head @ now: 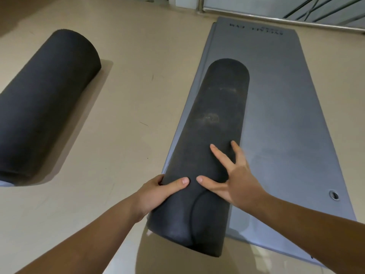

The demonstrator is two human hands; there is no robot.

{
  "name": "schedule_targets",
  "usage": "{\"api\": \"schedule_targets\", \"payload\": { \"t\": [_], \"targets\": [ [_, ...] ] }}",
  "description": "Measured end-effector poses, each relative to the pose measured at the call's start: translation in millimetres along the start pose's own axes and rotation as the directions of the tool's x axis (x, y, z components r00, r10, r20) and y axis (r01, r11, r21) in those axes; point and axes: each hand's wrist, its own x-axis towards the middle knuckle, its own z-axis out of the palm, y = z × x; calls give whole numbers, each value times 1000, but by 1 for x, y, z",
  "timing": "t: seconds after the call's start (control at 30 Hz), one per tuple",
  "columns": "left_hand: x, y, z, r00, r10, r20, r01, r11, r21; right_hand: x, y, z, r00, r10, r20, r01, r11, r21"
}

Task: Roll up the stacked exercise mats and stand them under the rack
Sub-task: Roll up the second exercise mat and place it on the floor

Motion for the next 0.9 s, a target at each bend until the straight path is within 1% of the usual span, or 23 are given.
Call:
{"api": "schedule_targets", "payload": {
  "t": [0.03, 0.1, 0.33, 0.57, 0.6, 0.67, 0.7, 0.77, 0.83, 0.9],
  "targets": [
    [0, -2, 3, 1000, 1, -14, -1, 1000, -12, -2, 2, 2, 1000, -14, -22, 15, 999, 29],
    [0, -2, 8, 999, 4, -39, -5, 1000, -24, -6, 8, 2, 999, 1, -39, 1, 998, 55],
    [-5, -6, 4, 998, -5, -66, -1, 996, -88, -3, -2, 11, 997, -23, -69, 24, 1000, 11],
    [-14, -6, 9, 985, 71, -159, -67, 997, 28, -4, -4, 14, 997, 2, -79, -2, 1000, 3],
    [-15, -8, 12, 980, 90, -179, -79, 995, 68, -4, -3, 15, 997, 2, -82, -1, 1000, 8],
    [-17, -17, 18, 966, 165, -198, -124, 971, 203, -4, 0, 13, 996, -3, -87, 6, 999, 38],
    [-19, -22, 22, 964, 198, -178, -147, 952, 268, -4, 2, 12, 996, -7, -89, 12, 998, 56],
    [-24, -29, 26, 968, 229, -103, -182, 923, 340, -4, 3, 10, 996, -6, -85, 12, 997, 72],
    [-22, -31, 22, 966, 248, -79, -207, 915, 346, -4, 1, 9, 997, -7, -74, 14, 996, 87],
    [-16, -33, 17, 959, 266, -95, -228, 928, 296, -3, -2, 9, 997, -19, -68, 26, 994, 110]
  ]
}}
